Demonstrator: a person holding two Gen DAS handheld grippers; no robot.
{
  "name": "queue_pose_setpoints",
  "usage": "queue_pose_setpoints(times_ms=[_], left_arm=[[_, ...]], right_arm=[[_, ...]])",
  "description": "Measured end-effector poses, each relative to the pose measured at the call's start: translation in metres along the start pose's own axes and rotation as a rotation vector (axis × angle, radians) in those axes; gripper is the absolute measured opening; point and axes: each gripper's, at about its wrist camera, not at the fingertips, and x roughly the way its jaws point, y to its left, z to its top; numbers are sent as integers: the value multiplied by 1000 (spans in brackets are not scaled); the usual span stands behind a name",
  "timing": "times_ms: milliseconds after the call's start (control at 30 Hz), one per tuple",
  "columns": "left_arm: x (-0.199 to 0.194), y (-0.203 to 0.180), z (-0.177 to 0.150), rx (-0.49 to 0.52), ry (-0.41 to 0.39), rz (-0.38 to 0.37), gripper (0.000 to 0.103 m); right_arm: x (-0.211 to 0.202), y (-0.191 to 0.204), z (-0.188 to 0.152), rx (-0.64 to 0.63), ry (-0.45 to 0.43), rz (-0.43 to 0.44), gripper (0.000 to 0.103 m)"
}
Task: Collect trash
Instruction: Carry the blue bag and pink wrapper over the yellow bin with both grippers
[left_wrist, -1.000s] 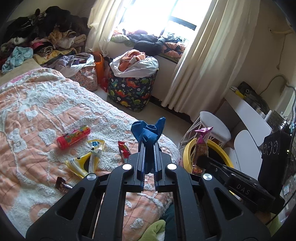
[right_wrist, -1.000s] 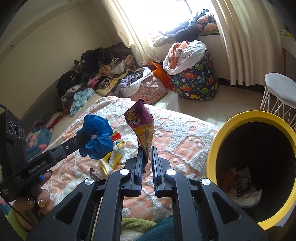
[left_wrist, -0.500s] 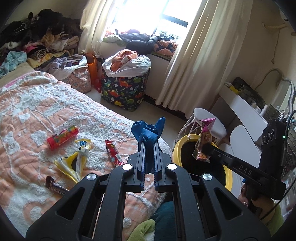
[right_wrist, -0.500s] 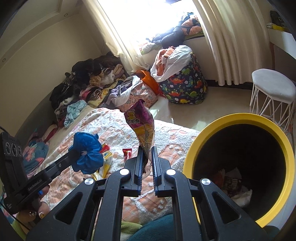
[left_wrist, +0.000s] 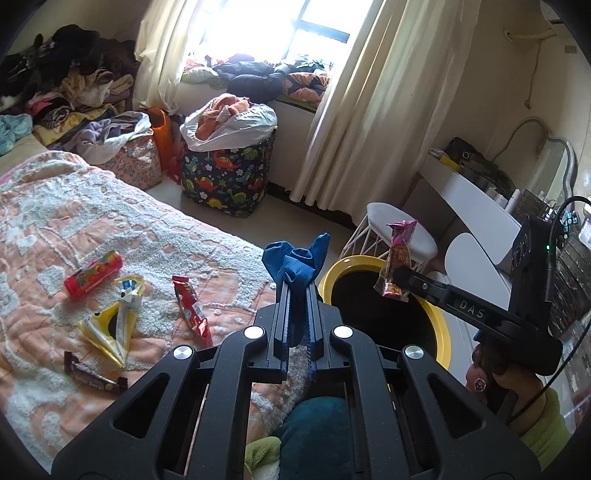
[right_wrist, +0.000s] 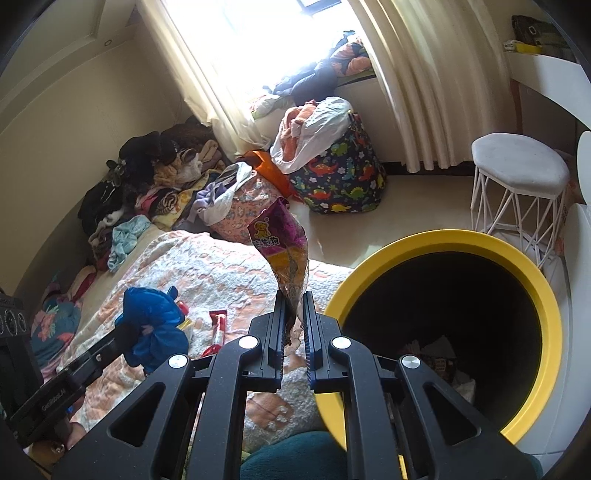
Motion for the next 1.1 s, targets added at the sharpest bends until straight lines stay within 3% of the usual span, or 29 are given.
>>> queue_pose_setpoints(times_ms=[1100], left_arm=[[44,-60,-23,135,93,-112,4]], right_arm=[[-4,-85,6,156,-21,-151,9]])
